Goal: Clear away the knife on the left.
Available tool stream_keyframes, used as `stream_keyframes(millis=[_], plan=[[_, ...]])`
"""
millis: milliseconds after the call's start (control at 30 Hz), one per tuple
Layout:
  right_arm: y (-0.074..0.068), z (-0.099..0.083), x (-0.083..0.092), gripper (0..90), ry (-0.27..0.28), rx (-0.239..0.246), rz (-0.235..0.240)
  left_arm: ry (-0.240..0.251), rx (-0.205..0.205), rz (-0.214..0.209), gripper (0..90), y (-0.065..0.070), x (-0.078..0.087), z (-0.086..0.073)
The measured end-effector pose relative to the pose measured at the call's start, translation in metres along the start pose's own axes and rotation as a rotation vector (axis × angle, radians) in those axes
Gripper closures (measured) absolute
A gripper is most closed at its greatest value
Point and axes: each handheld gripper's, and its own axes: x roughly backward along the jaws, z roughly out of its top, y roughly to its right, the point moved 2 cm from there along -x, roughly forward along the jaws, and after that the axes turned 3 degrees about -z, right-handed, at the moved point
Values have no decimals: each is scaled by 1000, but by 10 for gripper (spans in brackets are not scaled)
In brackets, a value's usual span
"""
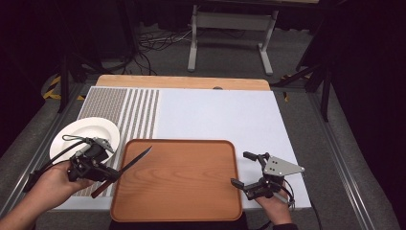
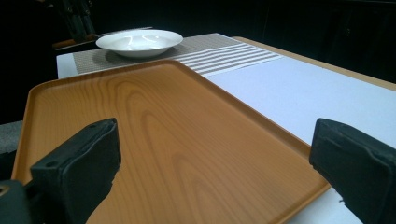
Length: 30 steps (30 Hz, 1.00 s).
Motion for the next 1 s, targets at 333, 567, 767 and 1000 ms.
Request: stream_keyframes(millis=[333,567,767,1000], plan=[[0,0,0,29,-3,3,0,1,108,-7,776,14,-15,10],[0,0,0,29,-3,3,-1,15,146,-26,776,18,-26,14],[0,0,1,29,-5,3,-1,11,164,-56,776,22,-35,16],[0,0,0,29,-9,2,2,-8,193,-61,775,23,-46,16]])
